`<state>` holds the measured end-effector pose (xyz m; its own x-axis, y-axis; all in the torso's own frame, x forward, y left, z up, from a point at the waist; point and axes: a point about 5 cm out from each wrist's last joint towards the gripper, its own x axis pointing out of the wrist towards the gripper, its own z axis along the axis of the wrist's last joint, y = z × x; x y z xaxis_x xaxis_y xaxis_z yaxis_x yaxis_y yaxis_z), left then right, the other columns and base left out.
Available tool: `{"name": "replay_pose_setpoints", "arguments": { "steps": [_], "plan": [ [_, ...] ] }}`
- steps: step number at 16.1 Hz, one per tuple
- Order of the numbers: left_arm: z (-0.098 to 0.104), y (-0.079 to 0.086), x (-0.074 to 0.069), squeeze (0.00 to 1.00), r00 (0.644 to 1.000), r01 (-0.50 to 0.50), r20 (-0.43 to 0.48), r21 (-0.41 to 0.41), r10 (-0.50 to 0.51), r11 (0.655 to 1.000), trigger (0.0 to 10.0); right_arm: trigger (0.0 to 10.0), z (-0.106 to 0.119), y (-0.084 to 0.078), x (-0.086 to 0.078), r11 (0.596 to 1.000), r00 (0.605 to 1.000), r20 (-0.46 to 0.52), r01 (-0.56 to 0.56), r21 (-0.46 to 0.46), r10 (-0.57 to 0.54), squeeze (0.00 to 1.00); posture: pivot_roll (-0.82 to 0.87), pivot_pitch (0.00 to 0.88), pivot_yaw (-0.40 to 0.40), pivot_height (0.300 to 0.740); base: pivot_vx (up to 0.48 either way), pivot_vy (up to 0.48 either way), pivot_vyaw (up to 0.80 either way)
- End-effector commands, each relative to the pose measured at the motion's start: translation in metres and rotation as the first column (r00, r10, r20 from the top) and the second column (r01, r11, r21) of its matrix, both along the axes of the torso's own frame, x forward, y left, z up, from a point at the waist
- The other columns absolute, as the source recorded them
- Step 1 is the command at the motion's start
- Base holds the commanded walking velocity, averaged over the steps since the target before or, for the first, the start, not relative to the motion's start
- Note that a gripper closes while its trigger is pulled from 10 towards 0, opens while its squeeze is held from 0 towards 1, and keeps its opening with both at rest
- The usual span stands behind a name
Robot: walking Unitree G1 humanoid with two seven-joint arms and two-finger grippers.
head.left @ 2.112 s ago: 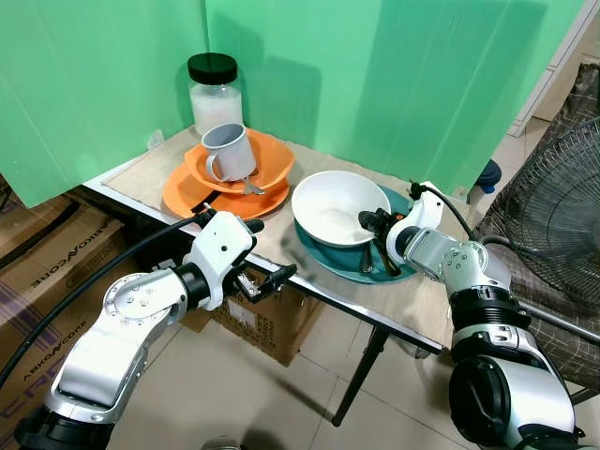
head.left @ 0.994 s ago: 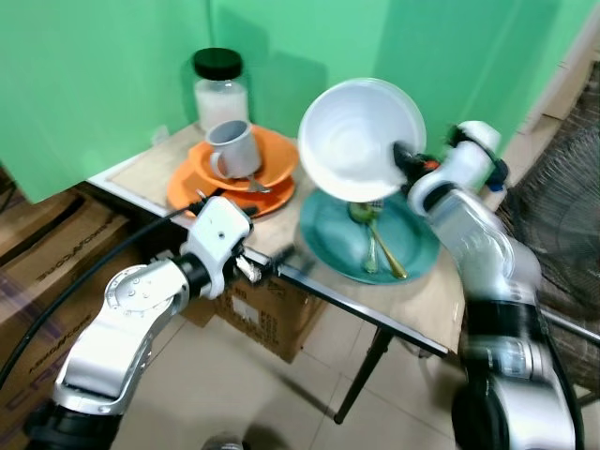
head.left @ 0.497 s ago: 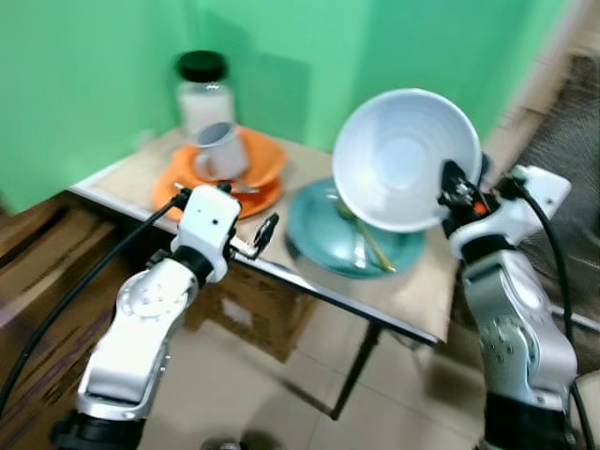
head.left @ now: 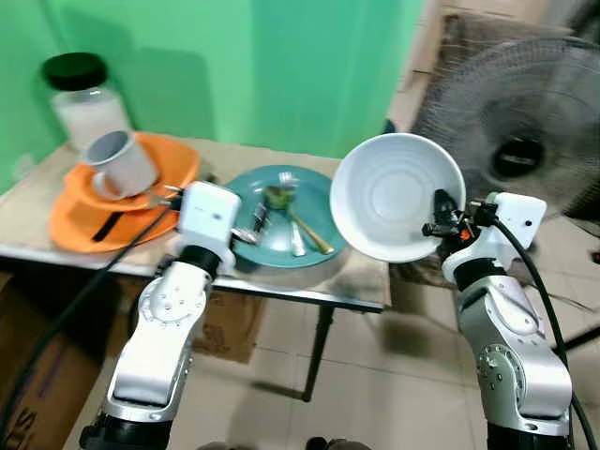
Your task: Setting the table
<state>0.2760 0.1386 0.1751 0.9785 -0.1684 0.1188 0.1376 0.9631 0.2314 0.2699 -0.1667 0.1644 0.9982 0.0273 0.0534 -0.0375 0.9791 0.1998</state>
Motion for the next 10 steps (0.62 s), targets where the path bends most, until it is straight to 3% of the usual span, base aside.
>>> {"name": "replay_pose_setpoints", "arguments": {
  "steps": [1,3,5,8,10],
  "plan": [
    [-0.001,0.005,-0.001,0.00,0.997,-0.069,0.030,-0.018,0.070,0.997,10.0,10.0,0.008,0.000,0.000,1.000,0.999,0.034,-0.008,0.011,0.008,0.00,0.13,0.000,-0.107,0.740,0.000,0.000,-0.80],
    [-0.007,0.004,-0.002,0.00,0.997,-0.064,-0.033,-0.021,0.063,0.998,10.0,10.0,0.009,0.001,0.005,1.000,0.999,0.034,-0.016,0.005,0.015,0.00,0.13,0.000,-0.119,0.740,0.000,0.000,-0.80],
    [-0.009,-0.005,-0.006,0.00,0.992,0.093,-0.084,-0.005,-0.093,0.996,10.0,10.0,0.015,-0.001,0.007,1.000,0.998,0.056,-0.014,-0.010,0.015,0.00,0.14,0.000,-0.130,0.740,0.000,0.000,-0.80],
    [-0.011,0.003,0.001,0.00,0.993,0.075,-0.092,0.012,-0.074,0.997,10.0,10.0,0.018,-0.001,0.010,0.997,0.996,0.084,-0.006,-0.076,0.013,0.00,0.12,0.000,-0.110,0.740,0.000,0.000,-0.80],
    [-0.011,0.002,0.007,0.00,0.992,0.080,-0.101,0.040,-0.076,0.996,10.0,10.0,0.020,-0.006,0.010,0.984,0.987,0.136,0.101,-0.146,-0.081,0.00,0.11,0.000,-0.096,0.740,0.000,0.000,-0.80]
  ]
}}
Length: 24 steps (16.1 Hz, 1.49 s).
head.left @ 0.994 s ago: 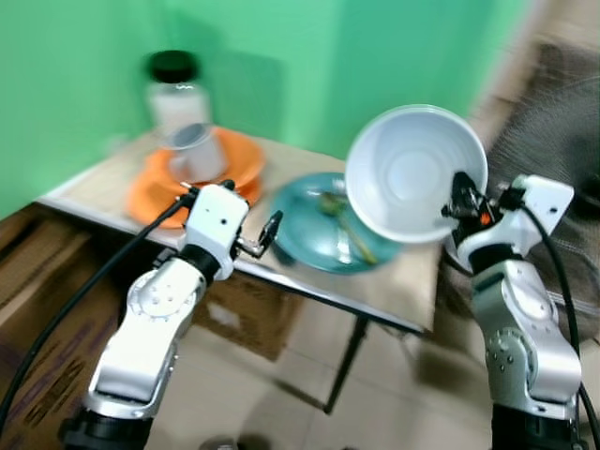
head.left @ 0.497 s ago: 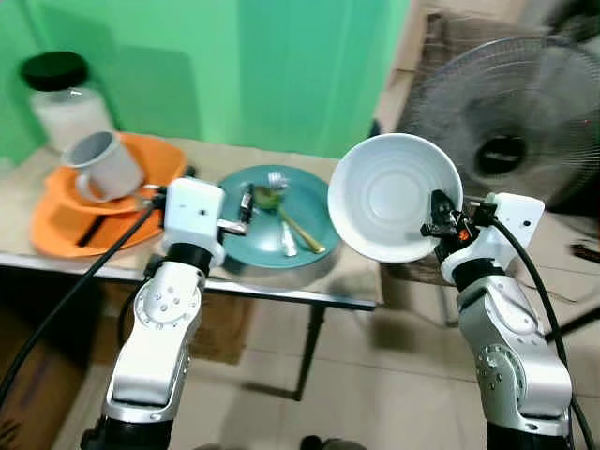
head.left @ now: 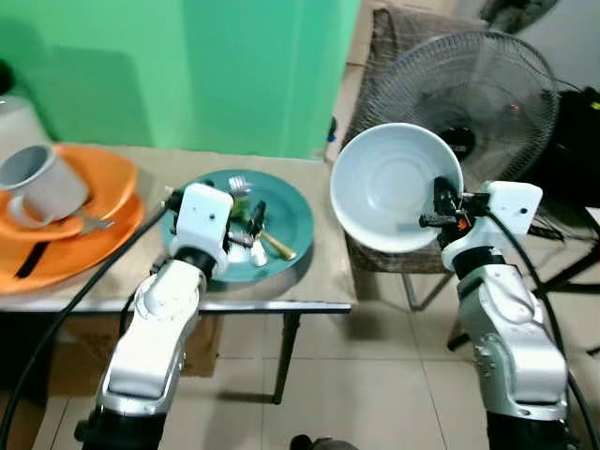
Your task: Setting the table
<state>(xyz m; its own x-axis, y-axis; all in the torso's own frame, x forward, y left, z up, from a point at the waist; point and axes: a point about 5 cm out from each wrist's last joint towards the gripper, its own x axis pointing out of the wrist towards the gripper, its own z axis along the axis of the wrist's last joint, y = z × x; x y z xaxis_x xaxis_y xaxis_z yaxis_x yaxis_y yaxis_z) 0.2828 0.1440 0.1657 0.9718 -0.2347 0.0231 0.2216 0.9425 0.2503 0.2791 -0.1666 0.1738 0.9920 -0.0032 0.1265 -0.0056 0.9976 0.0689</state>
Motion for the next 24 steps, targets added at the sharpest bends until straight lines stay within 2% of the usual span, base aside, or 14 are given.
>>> {"name": "replay_pose_setpoints", "arguments": {
  "steps": [1,2,3,6,9,11,13,16,18,20,23,24],
  "plan": [
    [0.000,-0.005,0.001,0.00,0.999,0.035,-0.012,0.013,-0.035,0.999,10.0,10.0,0.004,-0.010,0.000,0.998,0.999,0.013,0.051,0.041,-0.052,0.00,0.10,0.000,-0.087,0.740,0.000,0.000,-0.80],
    [0.002,-0.005,0.001,0.00,0.998,0.053,-0.017,0.009,-0.053,0.999,10.0,10.0,-0.003,-0.014,-0.002,0.991,0.997,-0.033,0.073,0.112,-0.070,0.00,0.08,0.000,-0.068,0.740,0.000,0.000,-0.80],
    [0.002,-0.006,0.002,0.00,0.998,0.057,-0.017,0.006,-0.057,0.998,10.0,10.0,-0.005,-0.016,-0.003,0.988,0.996,-0.045,0.081,0.130,-0.076,0.00,0.08,0.000,-0.068,0.740,0.000,0.000,-0.80],
    [0.000,-0.008,0.010,0.00,0.998,0.061,-0.010,0.026,-0.061,0.998,10.0,10.0,-0.016,-0.022,-0.017,0.984,0.992,-0.064,0.113,0.136,-0.105,0.00,0.04,0.000,-0.012,0.740,0.000,0.000,-0.80],
    [0.001,-0.008,0.011,0.00,0.997,0.072,-0.022,0.015,-0.071,0.997,10.0,10.0,-0.017,-0.021,-0.022,0.986,0.992,-0.058,0.122,0.117,-0.116,0.00,0.03,0.000,0.025,0.740,0.000,0.000,-0.80],
    [0.002,-0.004,0.010,0.00,0.998,0.059,-0.020,-0.022,-0.060,0.998,10.0,10.0,-0.013,-0.014,-0.023,0.988,0.995,-0.046,0.092,0.123,-0.087,0.00,0.03,0.000,0.019,0.740,0.000,0.000,-0.80],
    [-0.001,-0.003,0.010,0.00,0.999,0.044,-0.022,-0.007,-0.044,0.999,10.0,10.0,-0.011,-0.004,-0.020,0.995,0.999,-0.044,0.031,0.094,-0.027,0.00,0.05,0.000,-0.004,0.740,0.000,0.000,-0.80],
    [-0.002,0.001,0.006,0.00,1.000,0.000,-0.027,0.008,0.000,1.000,10.0,10.0,-0.013,0.001,-0.017,0.997,0.998,-0.056,0.002,0.082,0.002,0.00,0.07,0.000,-0.018,0.740,0.000,0.000,-0.80],
    [-0.003,0.004,0.005,0.00,0.999,-0.019,-0.042,-0.018,0.018,1.000,10.0,10.0,-0.013,0.002,-0.017,0.997,0.997,-0.074,0.000,0.078,0.006,0.00,0.07,0.000,-0.037,0.740,0.000,0.000,-0.80],
    [-0.006,0.004,0.005,0.00,0.997,-0.051,-0.065,0.006,0.051,0.999,10.0,10.0,-0.017,-0.002,-0.018,0.995,0.995,-0.101,0.012,0.096,-0.002,0.00,0.07,0.000,-0.047,0.740,0.000,0.000,-0.80],
    [-0.009,0.003,0.002,0.00,0.996,-0.047,-0.073,0.028,0.049,0.999,10.0,10.0,-0.022,-0.005,-0.019,0.996,0.992,-0.121,0.035,0.088,-0.024,0.00,0.07,0.000,-0.040,0.740,0.000,0.000,-0.80],
    [-0.008,0.002,0.002,0.00,0.998,-0.025,-0.064,0.006,0.025,1.000,10.0,10.0,-0.024,-0.005,-0.020,0.993,0.990,-0.137,0.052,0.103,-0.037,0.00,0.06,0.000,-0.029,0.740,0.000,0.000,-0.80]
  ]
}}
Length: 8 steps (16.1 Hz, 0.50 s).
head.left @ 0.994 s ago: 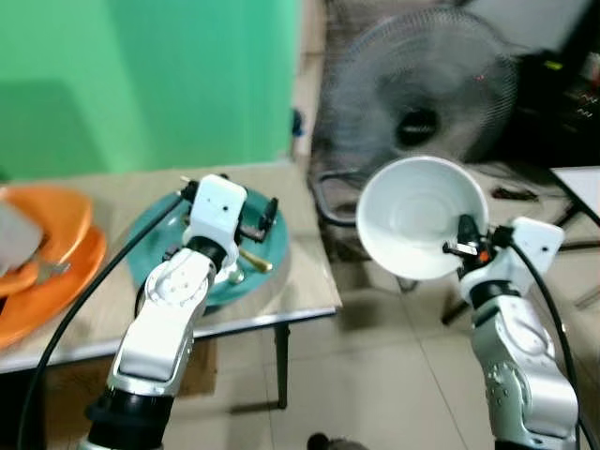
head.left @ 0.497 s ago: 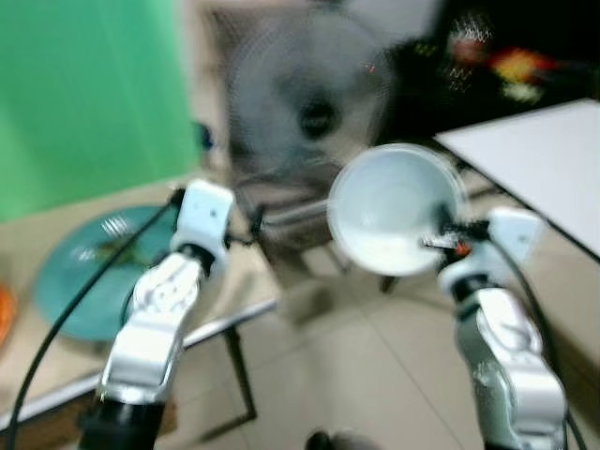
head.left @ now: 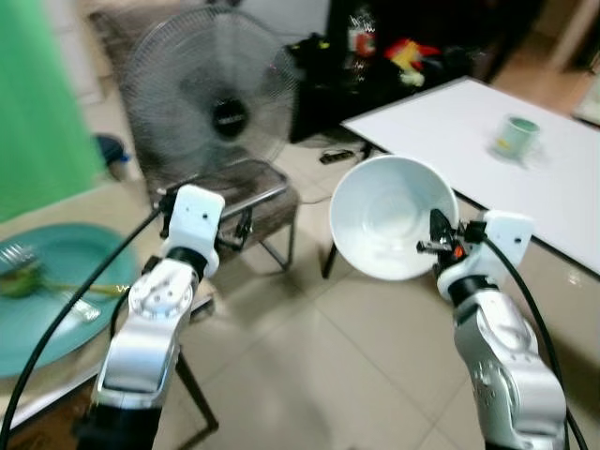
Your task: Setting the table
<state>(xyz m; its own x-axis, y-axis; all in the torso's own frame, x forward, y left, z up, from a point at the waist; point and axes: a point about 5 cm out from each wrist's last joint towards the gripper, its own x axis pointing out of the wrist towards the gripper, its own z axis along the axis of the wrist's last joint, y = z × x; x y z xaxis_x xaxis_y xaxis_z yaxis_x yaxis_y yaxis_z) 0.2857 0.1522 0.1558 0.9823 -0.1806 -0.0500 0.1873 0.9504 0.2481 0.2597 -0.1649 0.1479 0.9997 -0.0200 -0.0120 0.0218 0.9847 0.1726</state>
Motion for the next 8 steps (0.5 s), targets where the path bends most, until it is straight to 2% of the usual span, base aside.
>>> {"name": "replay_pose_setpoints", "arguments": {
  "steps": [1,4,7,8],
  "plan": [
    [0.0038,-0.0070,0.0003,0.00,0.999,0.035,0.019,-0.020,-0.035,0.999,10.0,10.0,0.0016,-0.0077,-0.0019,0.999,0.999,-0.004,0.039,0.000,-0.039,0.00,0.05,0.000,-0.026,0.740,0.000,0.000,-0.80],
    [0.0079,-0.0074,0.0026,0.00,0.997,0.068,0.035,-0.035,-0.067,0.997,10.0,10.0,0.0028,-0.0099,-0.0028,0.998,0.999,-0.008,0.054,-0.012,-0.054,0.00,0.05,0.000,-0.025,0.740,0.000,0.000,-0.80],
    [0.0095,-0.0076,0.0058,0.00,0.997,0.067,0.041,-0.049,-0.065,0.997,10.0,10.0,0.0026,-0.0114,0.0019,0.998,0.998,-0.019,0.057,-0.025,-0.057,0.00,0.03,0.000,-0.023,0.740,0.271,0.000,-0.80],
    [0.0089,-0.0069,0.0065,0.00,0.997,0.065,0.039,-0.053,-0.063,0.996,10.0,10.0,0.0029,-0.0083,0.0055,0.998,0.999,-0.018,0.036,-0.057,-0.037,0.00,0.03,0.000,-0.023,0.740,0.300,0.000,0.00]
  ]
}}
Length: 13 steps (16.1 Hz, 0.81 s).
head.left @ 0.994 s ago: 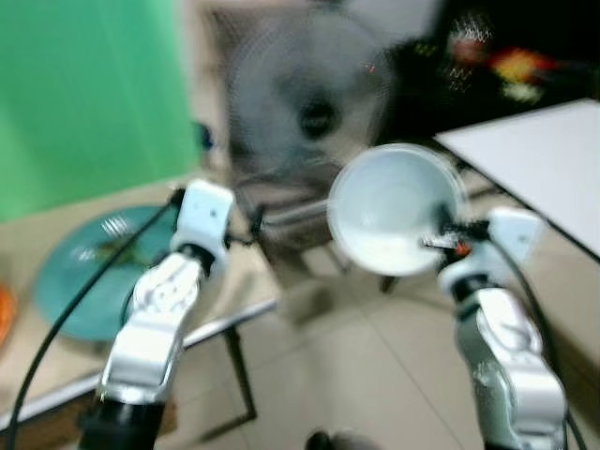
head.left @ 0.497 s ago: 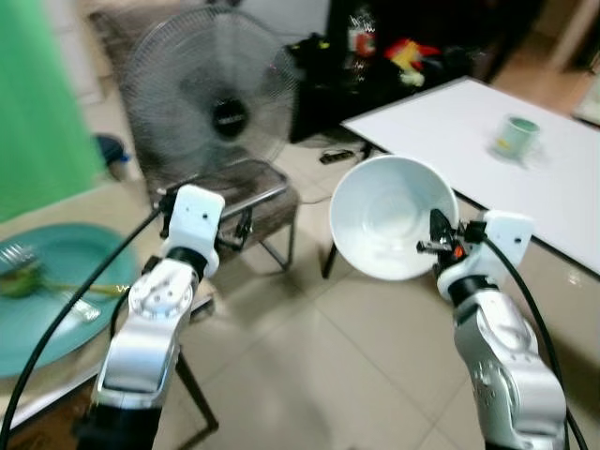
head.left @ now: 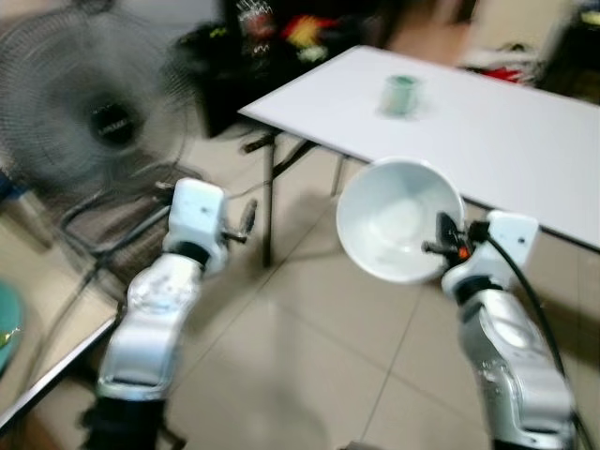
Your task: Setting the table
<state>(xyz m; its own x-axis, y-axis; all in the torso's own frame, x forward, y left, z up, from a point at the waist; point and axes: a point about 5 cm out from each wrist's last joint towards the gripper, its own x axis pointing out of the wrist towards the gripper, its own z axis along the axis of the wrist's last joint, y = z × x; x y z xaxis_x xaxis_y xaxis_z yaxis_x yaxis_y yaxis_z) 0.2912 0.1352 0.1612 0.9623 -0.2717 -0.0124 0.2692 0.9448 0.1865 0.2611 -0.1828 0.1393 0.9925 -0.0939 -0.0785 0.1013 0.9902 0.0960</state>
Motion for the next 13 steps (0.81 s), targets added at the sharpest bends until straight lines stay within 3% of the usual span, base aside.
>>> {"name": "replay_pose_setpoints", "arguments": {
  "steps": [1,8,11,13],
  "plan": [
    [0.0032,0.0102,0.0009,0.00,1.000,-0.024,0.015,0.013,0.023,1.000,10.0,10.0,0.0122,0.0130,0.0069,0.999,0.997,0.052,-0.050,0.011,0.050,0.00,0.03,0.000,-0.023,0.740,0.326,0.000,0.00],
    [0.0024,0.0121,0.0014,0.00,1.000,-0.021,0.014,-0.002,0.021,1.000,10.0,10.0,0.0135,0.0150,0.0118,0.998,0.997,0.047,-0.062,-0.001,0.062,0.00,0.03,0.000,-0.037,0.740,0.378,0.000,0.00],
    [0.0028,0.0123,0.0014,0.00,1.000,-0.020,0.014,-0.002,0.020,1.000,10.0,10.0,0.0121,0.0169,0.0118,0.998,0.997,0.041,-0.070,0.002,0.070,0.00,0.04,0.000,-0.037,0.740,0.405,0.000,-0.80],
    [0.0032,0.0131,0.0010,0.00,1.000,-0.017,0.013,0.001,0.017,1.000,10.0,10.0,0.0123,0.0187,0.0129,0.997,0.995,0.046,-0.083,0.000,0.083,0.00,0.04,0.000,-0.042,0.740,0.399,0.000,0.00]
  ]
}}
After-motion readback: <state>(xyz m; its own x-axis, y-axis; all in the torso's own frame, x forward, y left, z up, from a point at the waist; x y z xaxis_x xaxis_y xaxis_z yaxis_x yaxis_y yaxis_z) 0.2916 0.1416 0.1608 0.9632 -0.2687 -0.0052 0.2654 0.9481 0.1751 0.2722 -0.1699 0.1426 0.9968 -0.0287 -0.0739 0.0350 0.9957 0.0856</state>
